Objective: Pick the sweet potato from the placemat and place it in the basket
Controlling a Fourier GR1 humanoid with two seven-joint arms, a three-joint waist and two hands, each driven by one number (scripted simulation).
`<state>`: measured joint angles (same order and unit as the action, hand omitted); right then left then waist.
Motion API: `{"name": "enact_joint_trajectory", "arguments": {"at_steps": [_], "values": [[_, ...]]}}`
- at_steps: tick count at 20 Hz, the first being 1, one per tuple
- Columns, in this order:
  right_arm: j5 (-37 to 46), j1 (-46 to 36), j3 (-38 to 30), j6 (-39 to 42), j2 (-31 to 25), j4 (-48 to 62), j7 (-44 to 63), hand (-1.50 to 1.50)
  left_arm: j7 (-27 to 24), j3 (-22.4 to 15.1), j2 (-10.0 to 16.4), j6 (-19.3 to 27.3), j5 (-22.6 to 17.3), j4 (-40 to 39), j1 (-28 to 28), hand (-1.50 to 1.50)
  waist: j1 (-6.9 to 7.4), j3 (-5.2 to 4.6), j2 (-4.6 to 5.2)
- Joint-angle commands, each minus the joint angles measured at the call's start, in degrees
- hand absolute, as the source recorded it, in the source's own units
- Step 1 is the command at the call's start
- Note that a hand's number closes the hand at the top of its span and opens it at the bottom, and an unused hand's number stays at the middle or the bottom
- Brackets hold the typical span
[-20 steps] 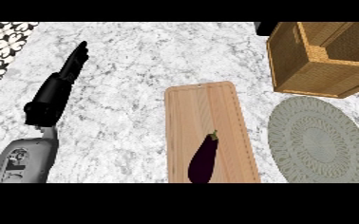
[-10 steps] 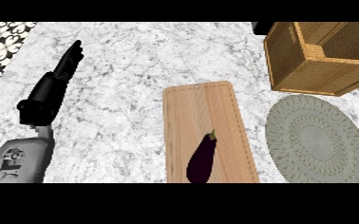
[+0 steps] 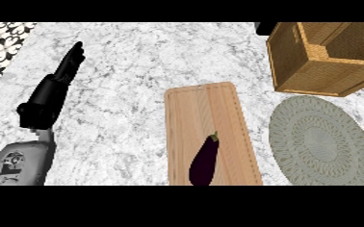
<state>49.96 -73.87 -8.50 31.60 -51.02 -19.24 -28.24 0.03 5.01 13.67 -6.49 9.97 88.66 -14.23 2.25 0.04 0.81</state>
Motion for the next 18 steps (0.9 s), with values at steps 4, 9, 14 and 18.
{"name": "enact_joint_trajectory", "arguments": {"at_steps": [4, 9, 14, 18], "values": [[4.4, 2.0, 3.9, -2.1, 1.6, 1.9, -5.3, -1.50, 0.9, 2.1, 2.6, -2.8, -2.0, 1.3, 0.1, 0.00, -0.06, 0.01, -0.13], [3.5, -0.3, 3.3, 3.9, 0.4, 5.4, -8.4, -1.50, 0.0, 0.9, 0.6, -1.8, -1.4, 0.2, 0.0, 0.00, 0.19, 0.01, 0.03], [-1.7, -2.3, -2.0, 3.1, 2.0, 7.5, -5.5, -1.50, 1.0, 1.0, 0.9, -1.9, -1.1, 0.2, -0.8, 0.00, -0.04, 0.03, -0.03], [-10.3, -5.2, -11.2, 3.8, 0.7, 12.7, 2.1, -1.50, 0.2, 1.5, 0.7, -1.4, -1.1, -1.2, -0.9, 0.00, 0.36, 0.03, 0.33]]}}
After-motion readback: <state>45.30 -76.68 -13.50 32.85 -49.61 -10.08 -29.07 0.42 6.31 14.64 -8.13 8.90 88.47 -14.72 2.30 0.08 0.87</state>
